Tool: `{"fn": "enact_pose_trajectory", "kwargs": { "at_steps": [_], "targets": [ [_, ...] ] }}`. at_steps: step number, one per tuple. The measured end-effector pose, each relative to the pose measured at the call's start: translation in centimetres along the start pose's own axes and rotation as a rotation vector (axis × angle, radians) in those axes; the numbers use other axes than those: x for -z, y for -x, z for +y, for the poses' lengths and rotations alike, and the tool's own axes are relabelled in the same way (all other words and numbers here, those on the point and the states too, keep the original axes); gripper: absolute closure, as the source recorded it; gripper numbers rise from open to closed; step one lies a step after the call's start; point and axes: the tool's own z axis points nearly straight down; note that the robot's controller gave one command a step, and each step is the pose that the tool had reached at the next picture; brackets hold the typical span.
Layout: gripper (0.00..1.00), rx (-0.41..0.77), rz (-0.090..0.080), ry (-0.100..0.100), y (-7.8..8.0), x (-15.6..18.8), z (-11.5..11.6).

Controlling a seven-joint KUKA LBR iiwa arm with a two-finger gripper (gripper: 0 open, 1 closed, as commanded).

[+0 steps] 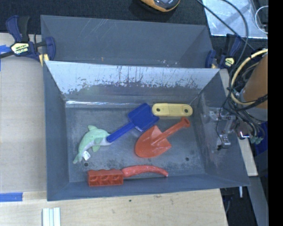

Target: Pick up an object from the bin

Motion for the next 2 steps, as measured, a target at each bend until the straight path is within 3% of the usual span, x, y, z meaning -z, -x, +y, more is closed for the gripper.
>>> {"fn": "enact_pose_trajectory", "kwargs": {
  "at_steps": [1,2],
  "targets": [
    [0.00,0.005,-0.008,-0.002,0.2,0.5,0.1],
    [0.00,0.155,-0.009,-0.002,6.9,-8.8,6.4]
  ]
}}
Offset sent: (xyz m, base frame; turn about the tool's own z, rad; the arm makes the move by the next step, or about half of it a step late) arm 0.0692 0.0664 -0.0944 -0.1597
